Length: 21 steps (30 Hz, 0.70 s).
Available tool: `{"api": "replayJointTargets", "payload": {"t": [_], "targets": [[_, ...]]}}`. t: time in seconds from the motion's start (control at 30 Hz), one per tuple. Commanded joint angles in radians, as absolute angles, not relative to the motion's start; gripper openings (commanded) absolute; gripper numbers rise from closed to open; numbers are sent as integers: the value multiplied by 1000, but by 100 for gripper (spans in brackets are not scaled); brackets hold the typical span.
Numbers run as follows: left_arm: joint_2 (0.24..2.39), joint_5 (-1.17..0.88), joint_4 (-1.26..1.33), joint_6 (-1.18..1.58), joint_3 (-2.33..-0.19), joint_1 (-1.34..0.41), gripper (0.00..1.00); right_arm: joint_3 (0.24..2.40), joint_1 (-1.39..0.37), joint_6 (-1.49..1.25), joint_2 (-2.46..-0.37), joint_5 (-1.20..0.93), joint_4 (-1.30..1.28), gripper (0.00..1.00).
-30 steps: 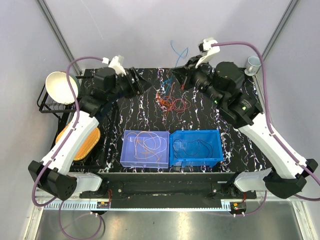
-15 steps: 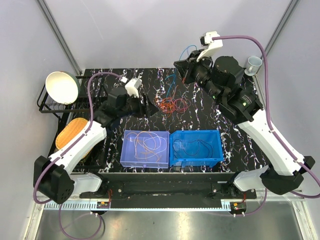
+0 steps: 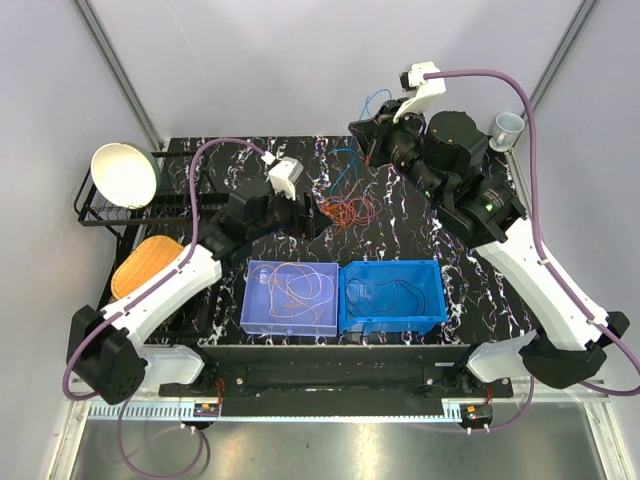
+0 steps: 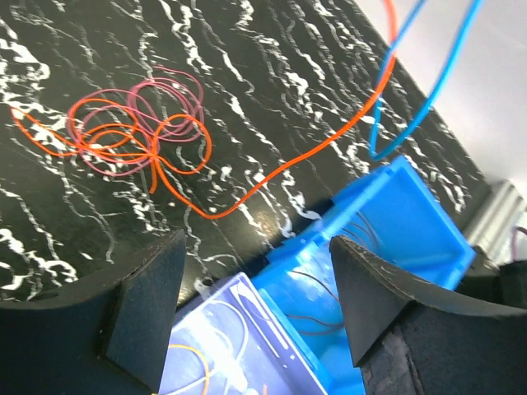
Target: Untangle the cables
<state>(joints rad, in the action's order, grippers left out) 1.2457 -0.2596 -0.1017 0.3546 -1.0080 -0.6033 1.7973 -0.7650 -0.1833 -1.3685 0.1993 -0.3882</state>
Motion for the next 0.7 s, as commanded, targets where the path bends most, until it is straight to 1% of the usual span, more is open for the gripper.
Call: {"api": "replayJointTargets", "payload": {"t": [0.0, 0.03, 0.17, 0.23, 0.33, 0.5, 0.57, 0.6, 0.67], "targets": [[1288, -221, -25, 293, -1072, -615, 74, 1845, -765, -173, -1362, 215, -365, 0], [1298, -222, -22, 285, -1077, -615, 74, 1847, -765, -173, -1362, 215, -365, 0], [1357, -232, -3, 281, -1101, -633, 68, 1853, -765, -172, -1365, 215, -364, 0], [1376, -221, 20, 281, -1111, -638, 60, 1853, -764, -173, -1367, 215, -364, 0], [1411, -172, 28, 287, -1134, -644, 36, 1855, -762, -173, -1367, 213, -364, 0], [1450, -140, 32, 281, -1167, -646, 34, 1850, -761, -179, -1359, 210, -371, 0], [1451, -135, 43, 275, -1170, -649, 21, 1844, -759, -181, -1356, 210, -370, 0], [1453, -130, 44, 272, -1170, -649, 17, 1844, -758, -183, -1356, 210, -371, 0], [1453, -124, 32, 265, -1178, -653, 15, 1839, -756, -180, -1353, 212, -371, 0]]}}
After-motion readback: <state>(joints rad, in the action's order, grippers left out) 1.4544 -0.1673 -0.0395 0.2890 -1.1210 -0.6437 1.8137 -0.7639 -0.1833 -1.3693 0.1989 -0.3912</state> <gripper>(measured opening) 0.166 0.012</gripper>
